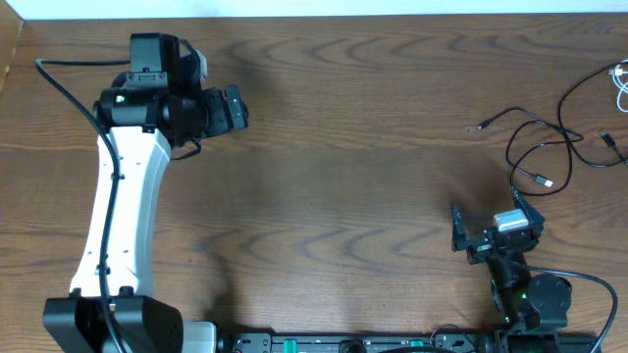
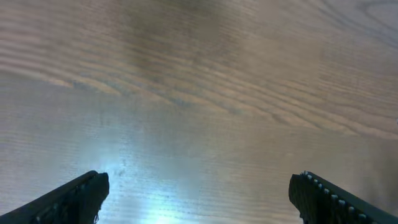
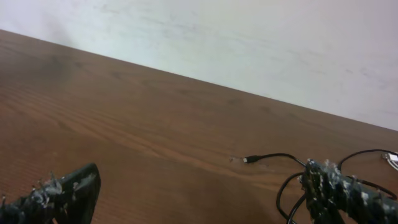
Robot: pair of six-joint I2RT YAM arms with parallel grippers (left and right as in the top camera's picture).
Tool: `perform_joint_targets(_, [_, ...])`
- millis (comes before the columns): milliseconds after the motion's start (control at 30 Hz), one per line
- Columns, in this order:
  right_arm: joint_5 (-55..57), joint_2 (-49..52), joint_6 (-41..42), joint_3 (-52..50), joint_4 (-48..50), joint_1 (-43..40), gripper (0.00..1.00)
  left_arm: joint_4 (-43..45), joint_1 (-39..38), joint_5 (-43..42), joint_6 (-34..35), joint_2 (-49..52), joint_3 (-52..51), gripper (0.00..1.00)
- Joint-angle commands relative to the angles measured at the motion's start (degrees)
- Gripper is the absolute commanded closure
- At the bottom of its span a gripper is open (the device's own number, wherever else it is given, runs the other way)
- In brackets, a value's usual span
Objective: Untangle cables
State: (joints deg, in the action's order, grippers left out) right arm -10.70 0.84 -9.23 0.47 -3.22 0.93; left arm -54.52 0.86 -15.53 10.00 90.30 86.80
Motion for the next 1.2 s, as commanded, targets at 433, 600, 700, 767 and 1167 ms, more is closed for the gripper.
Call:
perform_joint_targets(433, [-0.4, -0.5, 1.0, -0.2, -0.2, -0.1, 0.01, 24.6, 4.9, 10.0, -2.9, -42.1, -38.6, 0.02])
perform_joint_targets(600, [-0.4, -0.5, 1.0, -0.2, -0.2, -0.1, 0.01, 42.8, 4.9, 9.6, -2.3, -60.3, -57.4, 0.02])
perform_joint_targets(700, [-0.4, -0.5, 1.0, -0.2, -0.2, -0.1, 0.01, 52.5, 4.8, 9.8, -2.3, -69.1, -67.3, 0.02])
perform_joint_targets(767, [-0.4, -0.5, 1.0, -0.2, -0.2, -0.1, 0.01, 58.3, 4.8, 9.8, -2.3, -74.1, -73.4, 0.02])
perform_joint_targets(1167, [-0.4, -0.5, 1.0, -0.2, -0.2, -0.1, 0.01, 60.3, 1.6, 16.7, -2.5, -87.1, -86.6, 0.02])
